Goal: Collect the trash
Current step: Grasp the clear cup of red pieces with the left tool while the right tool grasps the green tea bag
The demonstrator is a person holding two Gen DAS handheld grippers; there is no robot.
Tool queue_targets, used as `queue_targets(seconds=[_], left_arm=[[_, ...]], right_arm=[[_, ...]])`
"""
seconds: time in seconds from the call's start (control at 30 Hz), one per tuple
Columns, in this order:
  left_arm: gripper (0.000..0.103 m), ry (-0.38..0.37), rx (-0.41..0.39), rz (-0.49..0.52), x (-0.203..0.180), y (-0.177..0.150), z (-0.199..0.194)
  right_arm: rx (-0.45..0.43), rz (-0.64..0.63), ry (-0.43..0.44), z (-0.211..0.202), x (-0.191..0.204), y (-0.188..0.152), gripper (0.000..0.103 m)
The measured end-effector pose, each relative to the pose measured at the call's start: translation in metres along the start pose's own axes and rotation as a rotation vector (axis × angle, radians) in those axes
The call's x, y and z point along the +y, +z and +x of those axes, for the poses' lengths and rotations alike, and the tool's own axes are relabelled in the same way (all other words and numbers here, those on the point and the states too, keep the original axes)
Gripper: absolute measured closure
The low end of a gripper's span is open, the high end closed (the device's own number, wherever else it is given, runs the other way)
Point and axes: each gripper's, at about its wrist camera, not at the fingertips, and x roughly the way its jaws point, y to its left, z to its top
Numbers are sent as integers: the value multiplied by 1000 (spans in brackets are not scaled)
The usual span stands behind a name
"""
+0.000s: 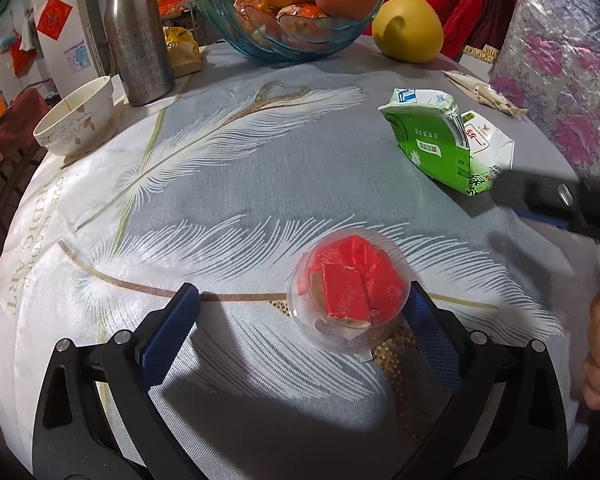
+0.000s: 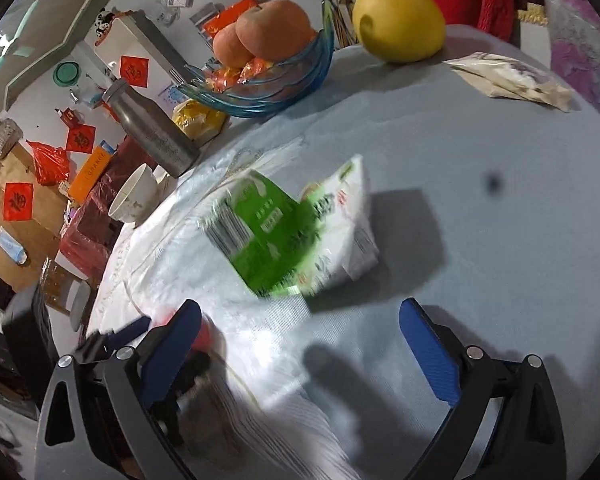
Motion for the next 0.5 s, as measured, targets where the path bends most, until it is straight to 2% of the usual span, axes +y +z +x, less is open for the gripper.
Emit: queue_targets(seconds=[0.17, 0.27, 0.37, 0.4, 0.43, 0.47, 0.5], left_arm=[[6, 0, 0, 0, 0, 0, 0], [6, 0, -1, 0, 0, 0, 0], [6, 0, -1, 0, 0, 0, 0], [6, 0, -1, 0, 0, 0, 0], [6, 0, -1, 0, 0, 0, 0], [6, -1, -1, 0, 0, 0, -1], [6, -1, 0, 0, 0, 0, 0]], right_arm=[[-10, -18, -97, 20, 5, 31, 6], [-2, -11, -95, 30, 1, 40, 4], [-36, -19, -75, 32, -4, 40, 6], [-48, -31, -72, 31, -4, 39, 9], [-51, -43, -75, 30, -4, 39, 24], [-48, -59, -72, 30, -3, 38, 33], [-48, -65, -64, 30, -2, 39, 34]])
